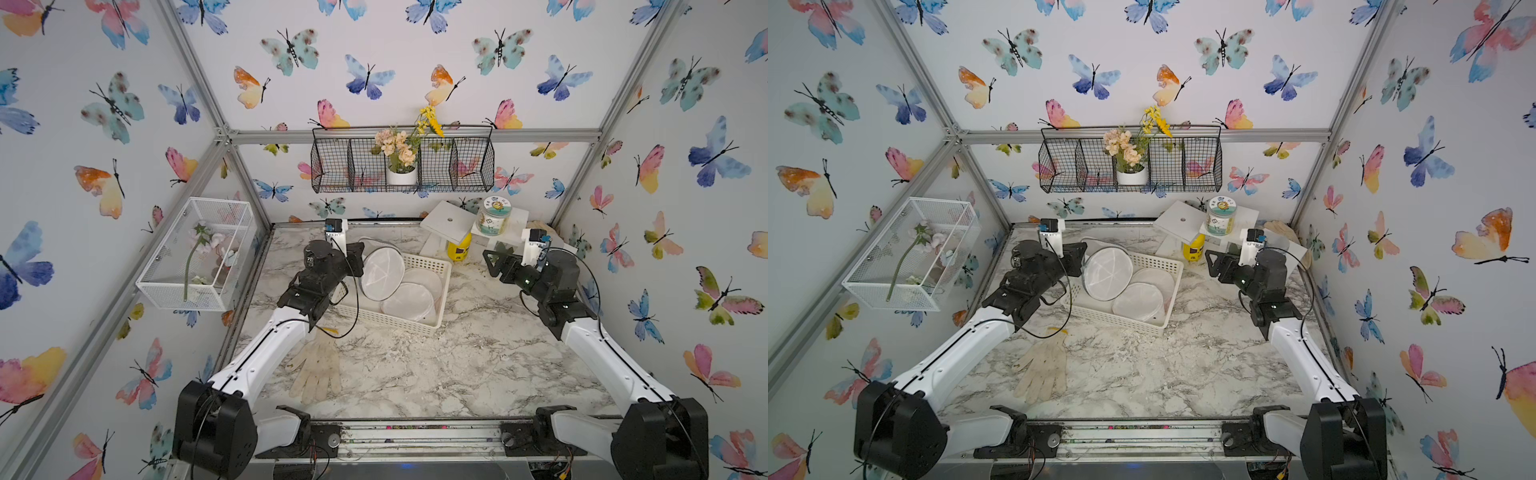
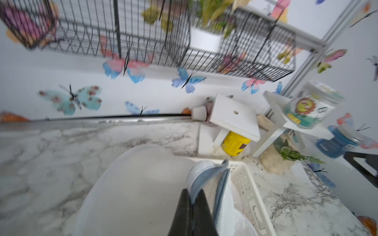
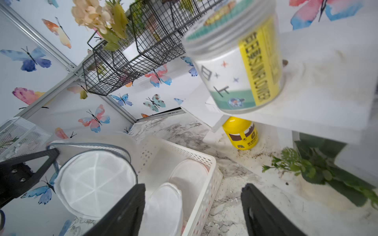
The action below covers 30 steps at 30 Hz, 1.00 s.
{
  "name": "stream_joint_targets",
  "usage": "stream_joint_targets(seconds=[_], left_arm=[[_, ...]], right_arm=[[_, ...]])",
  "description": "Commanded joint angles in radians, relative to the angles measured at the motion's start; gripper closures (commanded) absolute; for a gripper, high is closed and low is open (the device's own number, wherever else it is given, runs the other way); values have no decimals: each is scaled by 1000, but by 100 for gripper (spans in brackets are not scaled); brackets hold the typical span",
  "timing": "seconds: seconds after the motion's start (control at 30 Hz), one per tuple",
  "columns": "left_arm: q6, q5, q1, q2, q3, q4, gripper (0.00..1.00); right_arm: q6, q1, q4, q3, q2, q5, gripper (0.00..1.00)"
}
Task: Turn the laundry bag inside out
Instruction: Pick up the laundry bag and place it in the bin.
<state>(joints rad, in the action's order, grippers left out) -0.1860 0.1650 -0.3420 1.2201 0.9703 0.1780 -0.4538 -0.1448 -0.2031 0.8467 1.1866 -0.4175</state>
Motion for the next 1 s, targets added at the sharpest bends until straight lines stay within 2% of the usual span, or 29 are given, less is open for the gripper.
stream_joint_targets(seconds=[0.0, 0.17, 0.3, 0.43, 0.63, 0.8, 0.87, 0.97], left_arm=[[208, 210, -4, -55, 9, 57, 100], [289, 469, -5, -54, 86, -1, 100], [288, 522, -35, 2, 188, -107, 100], [289, 445, -104, 50, 243, -169, 100], [287, 283, -193, 121, 294, -233, 100], [239, 33, -218, 186, 361, -300, 100], [214, -28, -218, 207, 382, -314, 100], [193, -49, -218, 218, 381, -291, 100]], right_arm=[[79, -6, 13, 85, 13, -122, 22], [198, -41, 16, 183, 56, -256, 23], [329, -153, -4, 204, 58, -260, 24], [399, -304, -37, 192, 53, -167, 24], [379, -478, -109, 172, 51, 70, 29], [304, -510, 15, 229, 53, 306, 29], [296, -518, 73, 248, 54, 334, 29], [291, -539, 97, 242, 62, 326, 28]])
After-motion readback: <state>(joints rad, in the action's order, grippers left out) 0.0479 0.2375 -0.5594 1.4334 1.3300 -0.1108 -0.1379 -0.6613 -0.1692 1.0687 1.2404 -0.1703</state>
